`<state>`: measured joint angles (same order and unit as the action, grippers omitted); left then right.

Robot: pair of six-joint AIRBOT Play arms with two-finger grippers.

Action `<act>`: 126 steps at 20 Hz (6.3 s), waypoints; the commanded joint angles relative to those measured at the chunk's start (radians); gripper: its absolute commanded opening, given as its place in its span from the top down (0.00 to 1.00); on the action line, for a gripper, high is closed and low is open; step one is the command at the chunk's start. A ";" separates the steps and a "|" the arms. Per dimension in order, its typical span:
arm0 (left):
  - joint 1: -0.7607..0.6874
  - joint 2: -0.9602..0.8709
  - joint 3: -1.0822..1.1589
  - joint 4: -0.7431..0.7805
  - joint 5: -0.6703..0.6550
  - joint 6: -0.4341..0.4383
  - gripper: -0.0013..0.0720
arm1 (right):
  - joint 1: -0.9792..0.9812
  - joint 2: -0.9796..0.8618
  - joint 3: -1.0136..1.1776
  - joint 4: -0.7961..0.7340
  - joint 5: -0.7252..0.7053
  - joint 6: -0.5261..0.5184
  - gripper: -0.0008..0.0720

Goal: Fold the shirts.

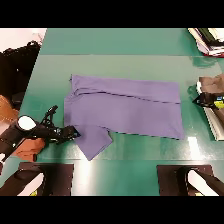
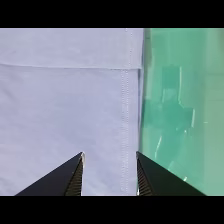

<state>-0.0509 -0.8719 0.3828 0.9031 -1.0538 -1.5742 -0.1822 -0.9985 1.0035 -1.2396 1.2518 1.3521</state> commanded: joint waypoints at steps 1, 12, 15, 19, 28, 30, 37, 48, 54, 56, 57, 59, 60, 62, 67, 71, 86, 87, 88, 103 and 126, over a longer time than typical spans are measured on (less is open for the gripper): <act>0.000 0.003 -0.042 -0.031 0.108 0.002 0.16 | 0.000 0.003 -0.002 0.018 0.001 0.000 0.46; 0.000 0.003 0.060 -0.155 0.047 0.137 0.95 | -0.238 0.002 -0.254 0.008 0.113 -0.046 0.45; 0.000 0.003 0.062 -0.155 0.051 0.142 0.95 | -0.301 -0.021 -0.369 0.016 0.108 -0.050 0.45; 0.000 0.003 0.062 -0.154 0.051 0.143 0.95 | -0.299 -0.124 -0.436 0.112 0.085 -0.085 0.45; 0.000 0.006 0.069 -0.116 -0.041 0.142 0.96 | -0.130 -0.129 -0.436 0.137 0.059 -0.116 0.96; 0.000 0.007 0.095 -0.073 -0.100 0.139 0.96 | -0.128 -0.063 -0.436 0.134 0.059 -0.123 0.97; 0.000 0.286 0.118 0.037 -0.298 -0.007 0.96 | -0.127 0.231 -0.363 -0.101 0.275 -0.122 0.97; 0.000 0.135 0.370 0.064 -0.205 0.050 0.96 | 0.021 0.061 -0.066 -0.159 0.236 -0.076 0.97; 0.000 -0.338 0.568 0.063 0.032 0.180 0.95 | 0.112 -0.338 0.181 -0.113 0.142 -0.069 0.96; 0.000 -0.447 0.653 0.063 0.088 0.180 0.95 | 0.111 -0.438 0.261 -0.069 0.134 -0.069 0.96; 0.000 -0.486 0.689 0.063 0.116 0.180 0.95 | 0.110 -0.481 0.300 -0.048 0.128 -0.069 0.96; 0.000 -0.530 0.739 0.059 0.140 0.180 0.93 | 0.095 -0.551 0.369 0.013 0.128 -0.070 0.93; 0.000 -0.535 0.751 0.058 0.143 0.178 0.58 | 0.085 -0.578 0.397 0.050 0.128 -0.070 0.63; 0.000 -0.532 0.771 0.059 0.137 0.168 0.24 | 0.052 -0.619 0.447 0.119 0.146 -0.070 0.39; 0.000 -0.531 0.835 0.038 -0.031 0.168 0.30 | -0.083 -0.623 0.407 0.148 0.247 -0.118 0.35; -0.006 -0.532 0.834 -0.016 -0.047 0.170 0.68 | -0.190 -0.634 0.283 0.151 0.225 -0.153 0.22; -0.407 -0.697 0.922 -0.022 0.157 0.103 0.95 | -0.099 -0.639 0.225 0.359 0.224 -0.347 0.97; -0.432 -0.736 0.961 -0.022 0.156 0.098 0.95 | -0.095 -0.600 0.225 0.412 0.224 -0.346 0.97; -0.455 -0.777 1.001 -0.023 0.155 0.082 0.95 | -0.087 -0.555 0.225 0.476 0.225 -0.342 0.97; -0.573 -1.000 1.159 -0.025 0.155 0.056 0.95 | 0.311 -0.266 0.480 0.642 0.224 -0.155 0.97; 0.066 -0.455 1.271 0.211 -0.193 0.116 0.95 | 1.041 -0.935 0.938 0.613 -0.002 -0.253 0.45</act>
<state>-0.0139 -1.3464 1.6524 1.0912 -1.1919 -1.4593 0.8402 -1.8404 1.8400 -0.6041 1.1309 1.0733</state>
